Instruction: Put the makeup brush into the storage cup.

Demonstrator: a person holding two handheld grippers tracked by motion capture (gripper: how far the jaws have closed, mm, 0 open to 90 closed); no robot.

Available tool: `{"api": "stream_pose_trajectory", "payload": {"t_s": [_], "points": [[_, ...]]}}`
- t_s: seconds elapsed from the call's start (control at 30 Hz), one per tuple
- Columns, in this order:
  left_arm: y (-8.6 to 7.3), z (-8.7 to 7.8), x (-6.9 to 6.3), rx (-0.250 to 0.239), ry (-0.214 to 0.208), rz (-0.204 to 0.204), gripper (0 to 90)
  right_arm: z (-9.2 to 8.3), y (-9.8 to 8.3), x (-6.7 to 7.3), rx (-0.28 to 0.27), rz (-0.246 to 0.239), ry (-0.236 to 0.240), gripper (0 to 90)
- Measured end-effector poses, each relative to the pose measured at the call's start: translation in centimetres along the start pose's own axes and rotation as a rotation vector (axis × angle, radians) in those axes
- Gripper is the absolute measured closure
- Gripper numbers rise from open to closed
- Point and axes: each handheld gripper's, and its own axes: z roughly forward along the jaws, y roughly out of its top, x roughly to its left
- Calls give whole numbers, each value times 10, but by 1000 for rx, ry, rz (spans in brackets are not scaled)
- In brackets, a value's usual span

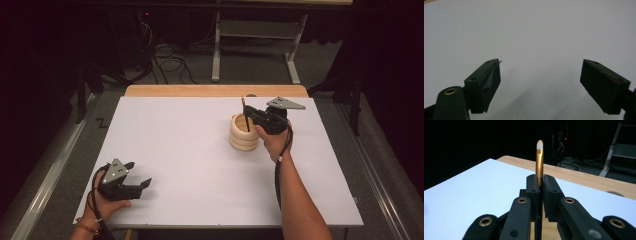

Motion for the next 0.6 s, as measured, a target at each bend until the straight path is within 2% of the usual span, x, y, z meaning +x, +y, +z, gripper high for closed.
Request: {"api": "stream_pose_trajectory", "payload": {"t_s": [0.47, 0.6], "points": [[0, 0, 0, 2, -1, 1, 175, -4, 1, 0, -10, 0, -11, 846], [0, 1, 0, 6, -4, 3, 175, -6, 1, 0, -12, -1, -10, 810]]}}
